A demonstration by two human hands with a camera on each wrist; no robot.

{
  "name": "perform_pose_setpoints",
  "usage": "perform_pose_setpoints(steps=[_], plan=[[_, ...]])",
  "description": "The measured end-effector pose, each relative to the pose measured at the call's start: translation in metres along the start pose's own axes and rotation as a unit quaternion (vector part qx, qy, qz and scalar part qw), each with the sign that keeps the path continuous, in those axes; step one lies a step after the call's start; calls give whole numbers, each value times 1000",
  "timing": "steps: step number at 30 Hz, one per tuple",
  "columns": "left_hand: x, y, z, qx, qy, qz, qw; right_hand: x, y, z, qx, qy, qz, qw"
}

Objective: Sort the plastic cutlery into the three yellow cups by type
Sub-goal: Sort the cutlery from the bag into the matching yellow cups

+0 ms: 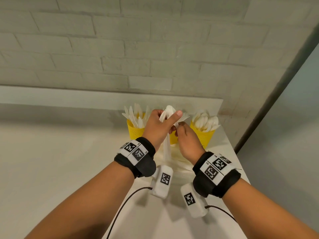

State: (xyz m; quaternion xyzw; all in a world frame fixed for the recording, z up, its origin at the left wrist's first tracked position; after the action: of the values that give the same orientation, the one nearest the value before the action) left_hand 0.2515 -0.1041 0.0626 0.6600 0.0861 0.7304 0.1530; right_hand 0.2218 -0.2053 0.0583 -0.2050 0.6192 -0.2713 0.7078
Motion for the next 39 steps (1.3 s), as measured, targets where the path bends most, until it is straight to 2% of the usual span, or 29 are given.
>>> perform_pose_setpoints(steps=[4, 10, 15, 21, 25, 27, 30, 35, 39], plan=[[4, 1, 0, 30, 1, -13, 999, 3, -3, -4, -3, -4, 65, 998], [3, 13, -1, -3, -23, -35, 999, 12, -8, -11, -36, 60, 223, 972], [-3, 18, 0, 0, -40, -63, 997, 12, -13, -13, -29, 52, 230, 971], [-1, 18, 2, 1, -20, -45, 999, 12, -23, -10, -6, 22, 169, 985], [5, 10, 7, 13, 15, 7, 1000, 16, -33, 2, -34, 21, 143, 989], [7, 11, 7, 7, 14, -15, 1000, 19, -41, 11, -48, 14, 94, 994], [12, 13, 8, -2, 23, -37, 999, 18, -64, 32, -34, -9, -46, 998], [19, 10, 14, 8, 35, -37, 999, 24, -119, 67, 97, -1, -145, 985], [17, 9, 18, 7, 32, -37, 999, 42, -109, 74, 67, 27, -322, 944]])
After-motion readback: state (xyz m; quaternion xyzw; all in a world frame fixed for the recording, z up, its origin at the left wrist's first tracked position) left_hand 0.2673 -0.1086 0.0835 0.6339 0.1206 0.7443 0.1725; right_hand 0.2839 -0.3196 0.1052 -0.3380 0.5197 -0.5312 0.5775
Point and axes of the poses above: each hand's wrist, its own z-axis towards the middle knuckle, its own y-axis out of the palm, x = y × z, the point moved 9 cm from there along z, towards the middle knuckle, and after that the axes turned 14 degrees about -z, right-handed, at the moved point
